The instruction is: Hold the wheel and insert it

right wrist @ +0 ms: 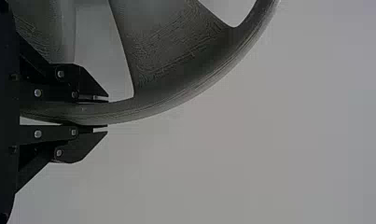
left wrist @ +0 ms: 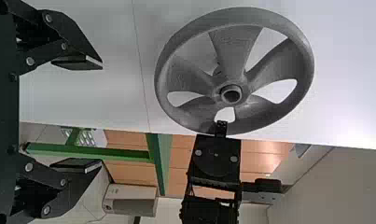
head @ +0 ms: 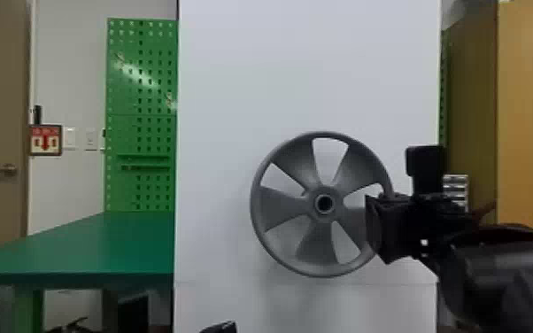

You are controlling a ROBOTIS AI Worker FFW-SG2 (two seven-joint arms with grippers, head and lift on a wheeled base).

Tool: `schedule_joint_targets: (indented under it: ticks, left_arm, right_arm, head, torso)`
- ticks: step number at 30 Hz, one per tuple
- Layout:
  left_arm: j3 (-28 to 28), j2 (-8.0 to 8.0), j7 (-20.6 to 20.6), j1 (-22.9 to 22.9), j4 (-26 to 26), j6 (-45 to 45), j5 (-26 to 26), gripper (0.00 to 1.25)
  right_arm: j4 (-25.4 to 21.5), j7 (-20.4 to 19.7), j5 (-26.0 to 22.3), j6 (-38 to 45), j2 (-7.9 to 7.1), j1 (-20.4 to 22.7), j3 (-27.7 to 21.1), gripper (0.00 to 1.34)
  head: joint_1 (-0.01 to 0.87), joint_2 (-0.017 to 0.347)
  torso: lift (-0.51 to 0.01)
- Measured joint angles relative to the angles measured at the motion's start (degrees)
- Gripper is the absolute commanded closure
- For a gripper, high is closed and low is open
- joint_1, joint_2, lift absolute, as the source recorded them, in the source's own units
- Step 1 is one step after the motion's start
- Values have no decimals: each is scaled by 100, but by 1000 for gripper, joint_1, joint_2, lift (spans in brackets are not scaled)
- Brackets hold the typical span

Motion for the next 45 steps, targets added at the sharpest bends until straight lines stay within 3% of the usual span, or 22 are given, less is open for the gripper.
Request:
schedule_joint_targets:
  ticks: [10,13,16,24,30,45]
  left_arm:
    - [11,0,-2,0,2,0,2,502]
    - [12,0,0,0,2,0,2,502]
    - [12,0,-1,0,2,0,2,502]
    - [10,0,-3,0,7,0,2,502]
    - [3,0,-1,0,10,0,7,502]
    - [2,0,-3,0,11,0,11,502]
  right_arm:
    - [2,-1,-16,6,-11,12,15,999]
    - [6,0,-44,8,-19,21,-4,855]
    - [5,0,-76,-4,-31,26,-23,797]
    - [10,9,-144,-76,-47,44,-43,470]
    - [52,9,-230,-136,-47,64,-70,-1]
    - [79,9,-299,-210,-47,78,-87,-1]
  head:
    - [0,9]
    - [0,9]
    - [0,9]
    - [0,9]
    - [0,9]
    - [0,9]
  torso:
    - [-493]
    - [-493]
    - [-493]
    - [-493]
    - [-493]
    - [-493]
